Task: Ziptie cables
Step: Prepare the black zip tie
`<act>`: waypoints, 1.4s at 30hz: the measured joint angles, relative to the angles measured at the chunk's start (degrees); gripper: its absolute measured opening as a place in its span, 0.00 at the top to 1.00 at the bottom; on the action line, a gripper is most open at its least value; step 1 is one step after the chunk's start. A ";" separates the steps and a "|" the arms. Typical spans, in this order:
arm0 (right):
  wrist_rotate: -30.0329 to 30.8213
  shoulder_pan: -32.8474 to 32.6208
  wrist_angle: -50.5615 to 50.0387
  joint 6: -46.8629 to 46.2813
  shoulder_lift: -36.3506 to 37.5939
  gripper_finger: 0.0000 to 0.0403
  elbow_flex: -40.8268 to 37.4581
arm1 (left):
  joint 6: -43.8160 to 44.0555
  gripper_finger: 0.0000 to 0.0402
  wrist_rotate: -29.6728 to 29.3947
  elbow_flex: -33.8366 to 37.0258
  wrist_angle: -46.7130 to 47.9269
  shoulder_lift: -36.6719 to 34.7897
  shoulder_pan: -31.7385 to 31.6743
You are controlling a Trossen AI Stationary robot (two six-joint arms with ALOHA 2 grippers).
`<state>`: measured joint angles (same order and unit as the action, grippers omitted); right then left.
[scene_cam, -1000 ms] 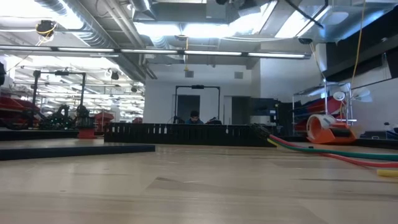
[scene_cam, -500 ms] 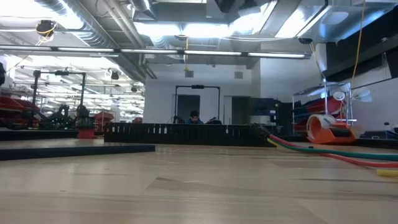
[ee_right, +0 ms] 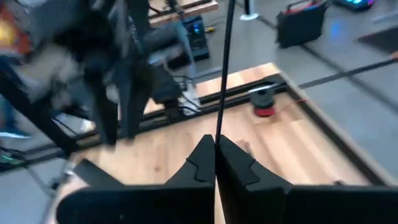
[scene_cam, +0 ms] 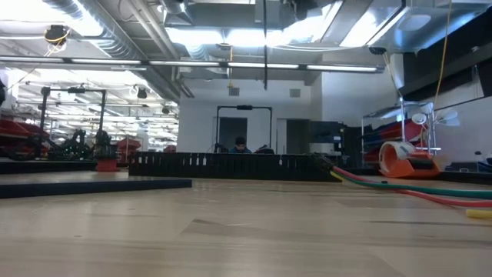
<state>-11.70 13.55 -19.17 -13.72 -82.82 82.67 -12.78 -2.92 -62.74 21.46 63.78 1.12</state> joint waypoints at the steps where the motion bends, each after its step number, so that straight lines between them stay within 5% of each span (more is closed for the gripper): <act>1: -1.94 0.60 -0.05 -1.51 -0.46 1.00 0.00 | -3.02 0.79 -0.60 0.00 -0.38 1.00 1.00; 10: -13.05 1.96 0.06 -14.29 -4.29 1.00 0.00 | -36.74 0.80 -12.06 0.02 -9.41 11.14 5.85; 19: -16.53 1.96 1.38 -22.17 -5.63 1.00 0.00 | -62.88 0.80 -12.77 0.00 -15.83 18.44 6.80; 42: -17.38 1.92 1.23 -23.51 -5.58 1.00 -0.02 | -70.83 0.82 -15.31 -0.03 -28.41 25.37 7.43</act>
<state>-29.08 15.46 -17.94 -37.23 -88.40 82.65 -83.61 -18.22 -62.77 -6.95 89.14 8.55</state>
